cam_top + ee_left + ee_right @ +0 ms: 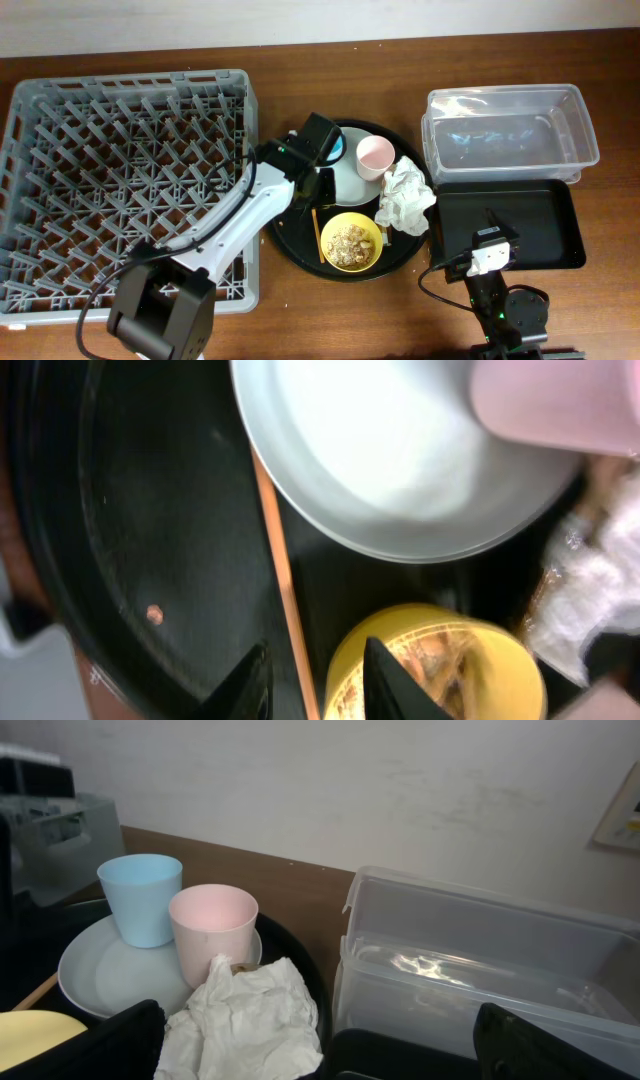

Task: Sort waste into correct bins and load items into the dishwasher rack
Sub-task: 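Return the left gripper to the tray for the second chopstick, then grasp the second chopstick and place it in the rack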

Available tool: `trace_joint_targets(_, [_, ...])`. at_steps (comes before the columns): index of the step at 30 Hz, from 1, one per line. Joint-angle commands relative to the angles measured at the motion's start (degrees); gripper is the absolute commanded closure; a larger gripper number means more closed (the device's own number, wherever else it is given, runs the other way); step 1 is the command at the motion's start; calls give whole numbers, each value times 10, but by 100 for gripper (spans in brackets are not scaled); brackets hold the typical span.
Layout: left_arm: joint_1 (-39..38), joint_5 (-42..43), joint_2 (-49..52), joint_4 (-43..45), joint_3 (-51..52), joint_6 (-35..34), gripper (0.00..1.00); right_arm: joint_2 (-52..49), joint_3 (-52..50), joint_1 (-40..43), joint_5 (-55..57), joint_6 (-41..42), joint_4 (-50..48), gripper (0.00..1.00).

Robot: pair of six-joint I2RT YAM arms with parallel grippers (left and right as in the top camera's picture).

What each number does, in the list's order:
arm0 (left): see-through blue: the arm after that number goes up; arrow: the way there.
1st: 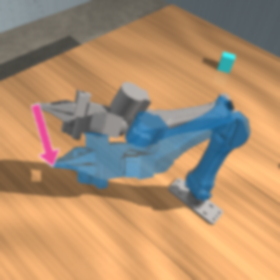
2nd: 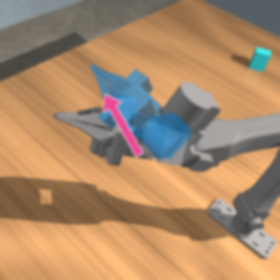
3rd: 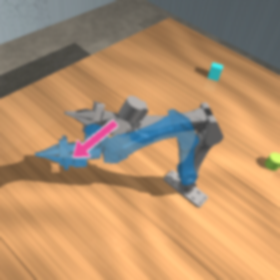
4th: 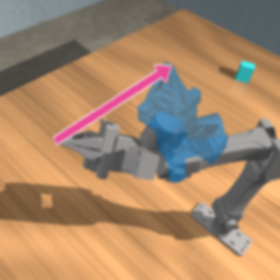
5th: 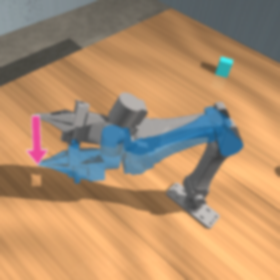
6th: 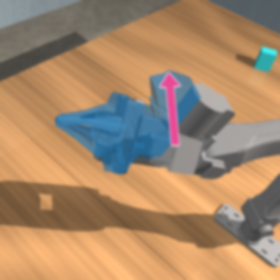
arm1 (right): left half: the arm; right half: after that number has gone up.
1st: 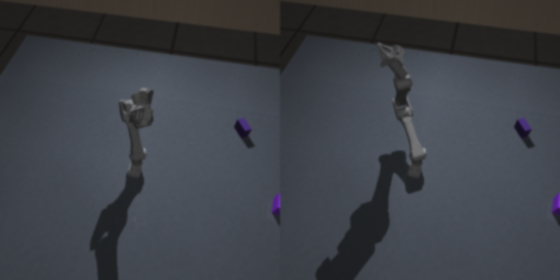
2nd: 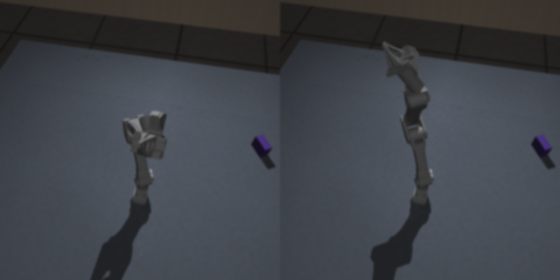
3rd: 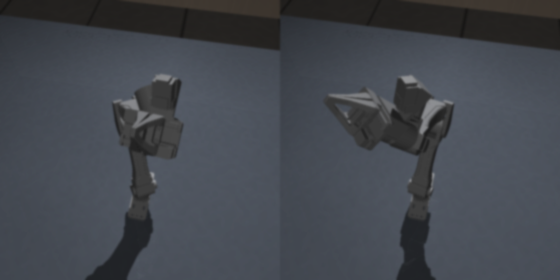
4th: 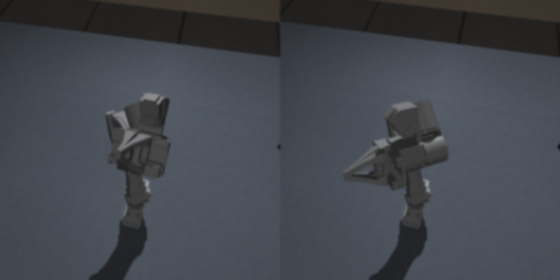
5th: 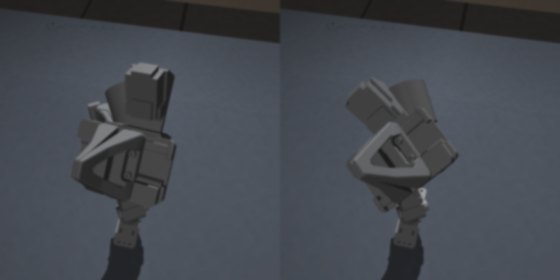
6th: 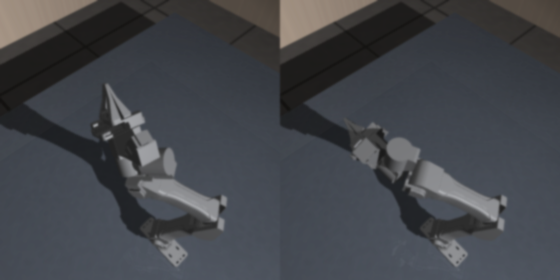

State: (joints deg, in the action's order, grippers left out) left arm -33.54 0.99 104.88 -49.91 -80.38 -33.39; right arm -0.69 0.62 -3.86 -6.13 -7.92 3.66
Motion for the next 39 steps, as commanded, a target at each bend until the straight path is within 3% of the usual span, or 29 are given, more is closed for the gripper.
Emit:
trace_joint_targets(1, [7,-25,6,47,52,-35,74,2,-3,-3,-5,-2,2,1])
trace_joint_targets(9, [6,-25,16,115,94,-35,76,2,-3,-3,-5,-2,2,1])
trace_joint_targets(22, [6,-25,89,131,94,-35,80,2,-3,-3,-5,-2,2,1])
trace_joint_targets(28, [7,-26,89,133,89,-35,99,2,-3,-3,-5,-2,2,1])
trace_joint_targets(31, [14,-26,70,132,66,-33,99,2,-3,-3,-5,-2,2,1])
trace_joint_targets(39, [94,-95,-86,33,-1,117,99,2,-3,-3,-5,-2,2,1])
